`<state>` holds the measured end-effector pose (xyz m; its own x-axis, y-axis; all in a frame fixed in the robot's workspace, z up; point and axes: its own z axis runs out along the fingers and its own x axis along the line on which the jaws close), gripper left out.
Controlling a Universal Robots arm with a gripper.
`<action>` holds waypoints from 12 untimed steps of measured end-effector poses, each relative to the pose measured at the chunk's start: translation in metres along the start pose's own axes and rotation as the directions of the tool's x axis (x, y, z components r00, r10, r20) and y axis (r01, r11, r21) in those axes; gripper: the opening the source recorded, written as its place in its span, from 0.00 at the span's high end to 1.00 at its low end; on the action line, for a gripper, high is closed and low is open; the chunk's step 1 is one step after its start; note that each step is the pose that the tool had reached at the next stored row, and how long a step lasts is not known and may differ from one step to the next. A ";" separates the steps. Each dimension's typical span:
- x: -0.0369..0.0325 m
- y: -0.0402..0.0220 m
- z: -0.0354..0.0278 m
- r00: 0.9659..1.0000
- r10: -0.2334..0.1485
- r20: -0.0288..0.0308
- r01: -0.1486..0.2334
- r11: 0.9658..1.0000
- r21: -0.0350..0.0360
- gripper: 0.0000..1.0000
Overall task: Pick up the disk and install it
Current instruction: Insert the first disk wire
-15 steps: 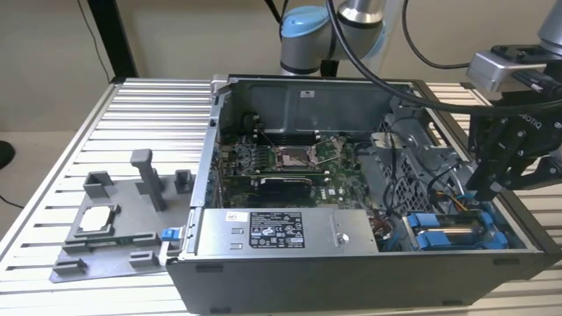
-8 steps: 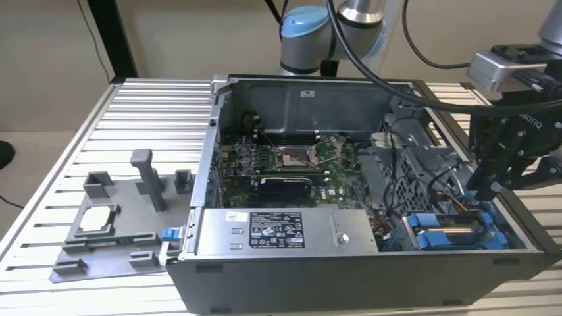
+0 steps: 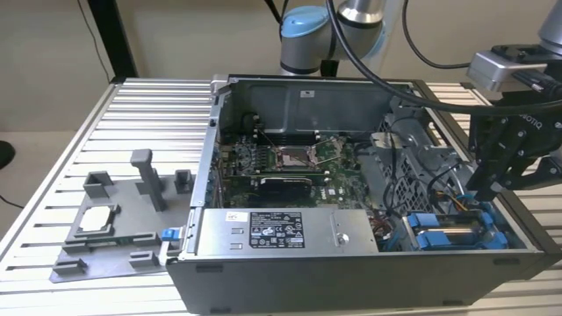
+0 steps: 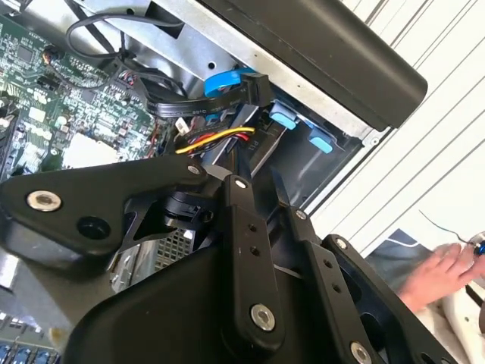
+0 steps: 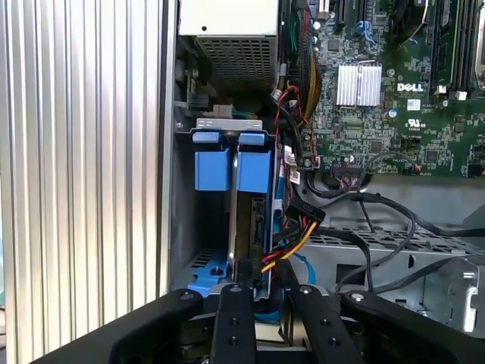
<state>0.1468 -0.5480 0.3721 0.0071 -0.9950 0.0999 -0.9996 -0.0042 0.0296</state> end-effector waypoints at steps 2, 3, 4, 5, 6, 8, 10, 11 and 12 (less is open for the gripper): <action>0.0000 0.0000 0.0000 1.000 0.000 0.000 0.000 1.000 0.000 0.00; 0.0000 0.0000 0.0000 1.000 0.000 0.000 0.000 1.000 0.000 0.00; 0.0001 0.0001 0.0000 1.000 0.000 0.000 0.000 1.000 0.000 0.00; 0.0004 0.0001 0.0000 1.000 0.000 0.000 0.000 1.000 0.000 0.00; 0.0010 0.0001 0.0000 1.000 0.000 0.000 0.000 1.000 0.000 0.00; 0.0038 0.0001 -0.0003 1.000 -0.001 0.000 0.001 1.000 0.000 0.00; 0.0070 -0.0001 -0.0010 1.000 -0.001 0.000 0.001 1.000 0.000 0.00; 0.0084 -0.0003 -0.0015 1.000 -0.002 0.000 0.002 1.000 0.000 0.00; 0.0095 -0.0006 -0.0018 1.000 -0.003 0.000 0.003 1.000 0.000 0.00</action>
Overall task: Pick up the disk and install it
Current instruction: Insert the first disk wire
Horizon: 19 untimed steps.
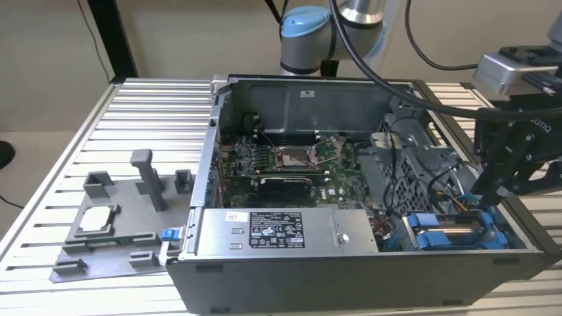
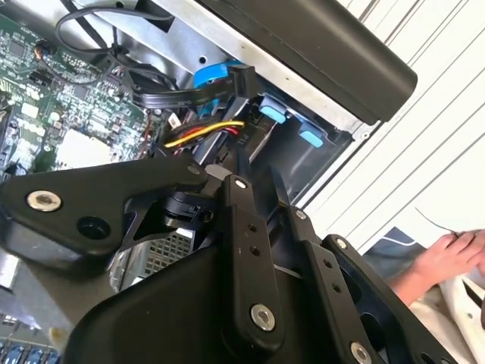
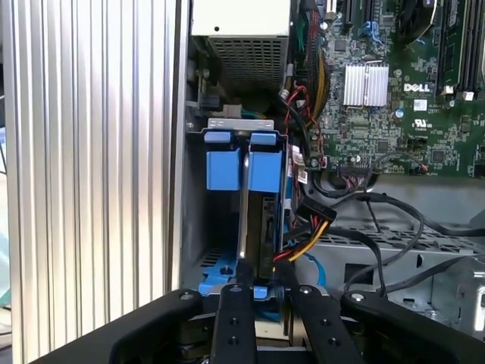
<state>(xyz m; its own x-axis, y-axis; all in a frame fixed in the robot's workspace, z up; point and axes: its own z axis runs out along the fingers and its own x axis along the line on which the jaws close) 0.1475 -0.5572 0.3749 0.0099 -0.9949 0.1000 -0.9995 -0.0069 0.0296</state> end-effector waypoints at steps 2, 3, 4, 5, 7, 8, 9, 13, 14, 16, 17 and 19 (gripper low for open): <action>0.0018 -0.0003 -0.0008 1.000 -0.003 0.000 0.003 1.000 0.000 0.00; 0.0023 -0.0004 -0.0011 1.000 -0.006 0.000 0.006 1.000 0.001 0.00; 0.0025 -0.0006 -0.0018 1.000 -0.011 0.000 0.011 1.000 0.001 0.00; 0.0025 -0.0008 -0.0024 1.000 -0.016 0.002 0.016 1.000 0.002 0.00; 0.0027 -0.0012 -0.0040 0.999 -0.032 0.012 0.032 0.999 0.004 0.00; 0.0028 -0.0013 -0.0049 0.999 -0.040 0.020 0.040 0.999 0.005 0.00; 0.0029 -0.0015 -0.0055 0.998 -0.048 0.030 0.048 0.999 0.006 0.00; 0.0031 -0.0021 -0.0075 0.995 -0.074 0.072 0.073 0.997 0.012 0.00; 0.0031 -0.0025 -0.0084 0.994 -0.079 0.081 0.078 0.997 0.013 0.00; 0.0034 -0.0036 -0.0104 0.991 -0.089 0.096 0.087 0.996 0.015 0.00; 0.0035 -0.0044 -0.0114 0.990 -0.094 0.102 0.093 0.996 0.017 0.00; 0.0042 -0.0063 -0.0132 0.989 -0.102 0.108 0.101 0.995 0.019 0.00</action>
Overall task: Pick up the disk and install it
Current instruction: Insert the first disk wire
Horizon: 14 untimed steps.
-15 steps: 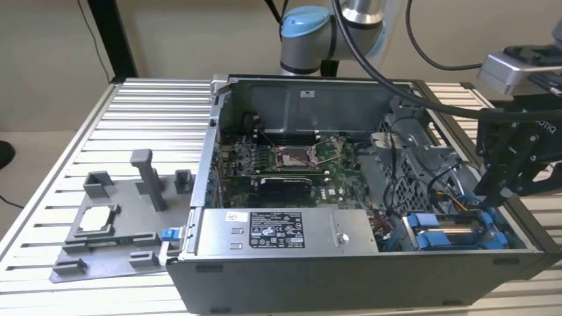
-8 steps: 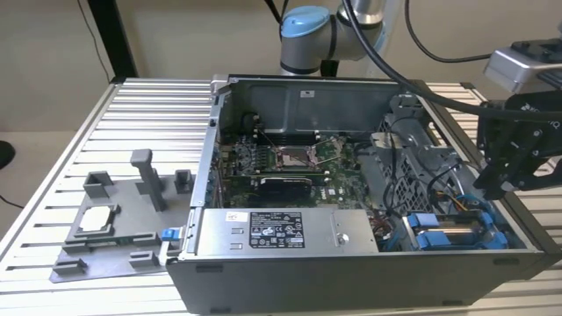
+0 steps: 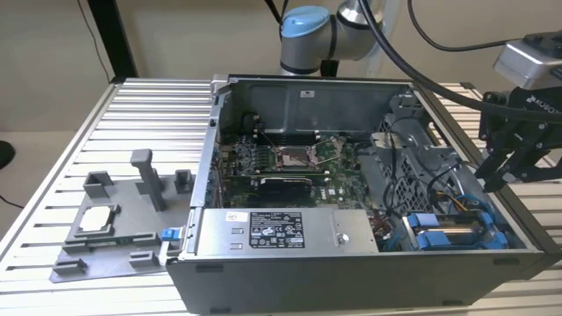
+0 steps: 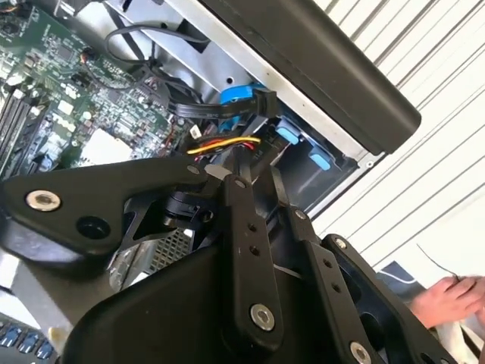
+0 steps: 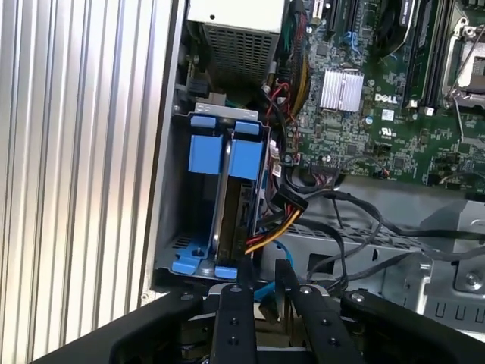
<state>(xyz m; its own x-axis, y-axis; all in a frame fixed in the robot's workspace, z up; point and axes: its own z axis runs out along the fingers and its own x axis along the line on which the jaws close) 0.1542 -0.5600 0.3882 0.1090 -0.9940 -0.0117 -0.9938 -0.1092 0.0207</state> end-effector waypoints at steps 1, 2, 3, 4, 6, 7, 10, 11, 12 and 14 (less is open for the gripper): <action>0.0007 -0.0007 -0.0003 1.000 -0.004 0.000 0.004 1.000 0.000 0.00; 0.0014 -0.0013 -0.0004 1.000 -0.008 0.000 0.008 1.000 0.000 0.00; 0.0021 -0.0019 -0.0005 1.000 -0.013 0.000 0.013 1.000 0.000 0.00; 0.0029 -0.0024 -0.0005 1.000 -0.017 0.000 0.017 1.000 0.000 0.00; 0.0046 -0.0034 -0.0005 1.000 -0.025 0.000 0.025 1.000 0.000 0.00; 0.0056 -0.0040 -0.0005 1.000 -0.029 0.000 0.029 1.000 0.000 0.00; 0.0067 -0.0058 -0.0006 0.999 -0.047 0.001 0.047 0.999 0.000 0.00; 0.0072 -0.0060 -0.0006 0.999 -0.053 0.001 0.053 0.999 0.000 0.00; 0.0082 -0.0061 -0.0006 0.998 -0.057 0.001 0.057 0.998 0.000 0.00; 0.0109 -0.0067 -0.0005 0.998 -0.063 0.001 0.063 0.998 0.000 0.00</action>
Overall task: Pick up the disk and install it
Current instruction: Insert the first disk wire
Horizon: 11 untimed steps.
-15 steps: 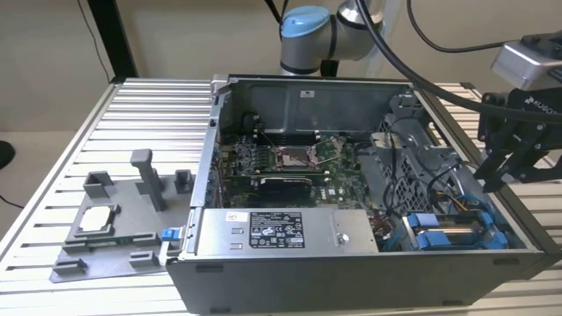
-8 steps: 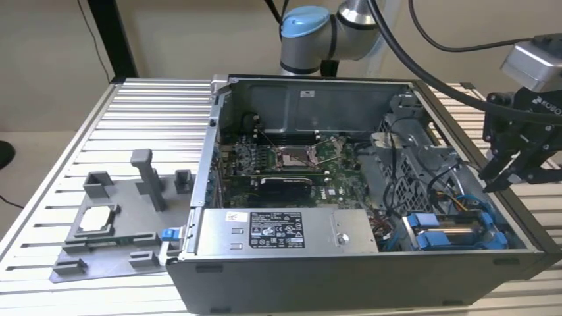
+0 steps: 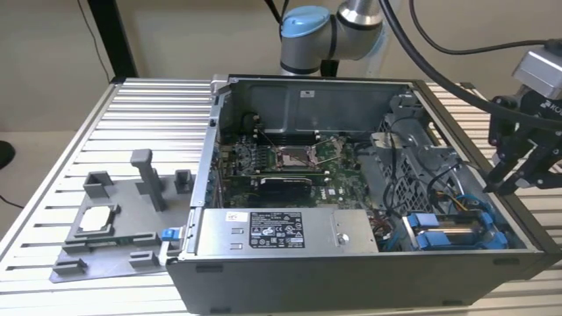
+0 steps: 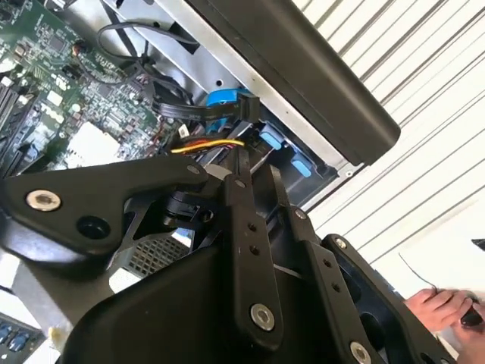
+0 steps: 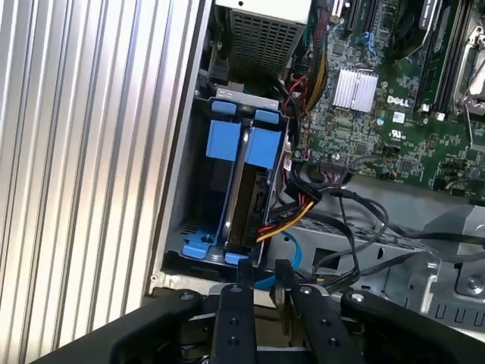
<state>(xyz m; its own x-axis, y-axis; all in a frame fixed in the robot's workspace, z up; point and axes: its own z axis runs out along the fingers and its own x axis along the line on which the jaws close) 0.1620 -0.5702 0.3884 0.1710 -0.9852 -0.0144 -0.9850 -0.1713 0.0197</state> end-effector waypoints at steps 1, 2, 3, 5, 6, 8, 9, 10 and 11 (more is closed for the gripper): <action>0.0013 -0.0002 0.0000 1.000 -0.003 0.000 0.003 1.000 0.000 0.00; 0.0026 -0.0005 0.0002 1.000 -0.006 0.000 0.006 1.000 0.000 0.00; 0.0035 -0.0009 0.0002 1.000 -0.010 0.000 0.010 1.000 0.000 0.00; 0.0049 -0.0021 0.0005 1.000 -0.019 0.000 0.019 1.000 0.000 0.00; 0.0052 -0.0029 0.0006 1.000 -0.024 0.000 0.024 1.000 0.000 0.00; 0.0055 -0.0041 0.0008 0.999 -0.034 0.002 0.034 0.999 0.000 0.00; 0.0056 -0.0048 0.0009 0.999 -0.037 0.007 0.037 0.999 0.002 0.00; 0.0057 -0.0053 0.0010 0.999 -0.040 0.013 0.040 0.999 0.003 0.00; 0.0058 -0.0059 0.0011 0.999 -0.044 0.025 0.044 0.999 0.006 0.00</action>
<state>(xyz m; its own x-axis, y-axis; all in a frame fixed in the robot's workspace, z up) 0.1688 -0.5748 0.3871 0.2133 -0.9762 -0.0402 -0.9767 -0.2140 0.0135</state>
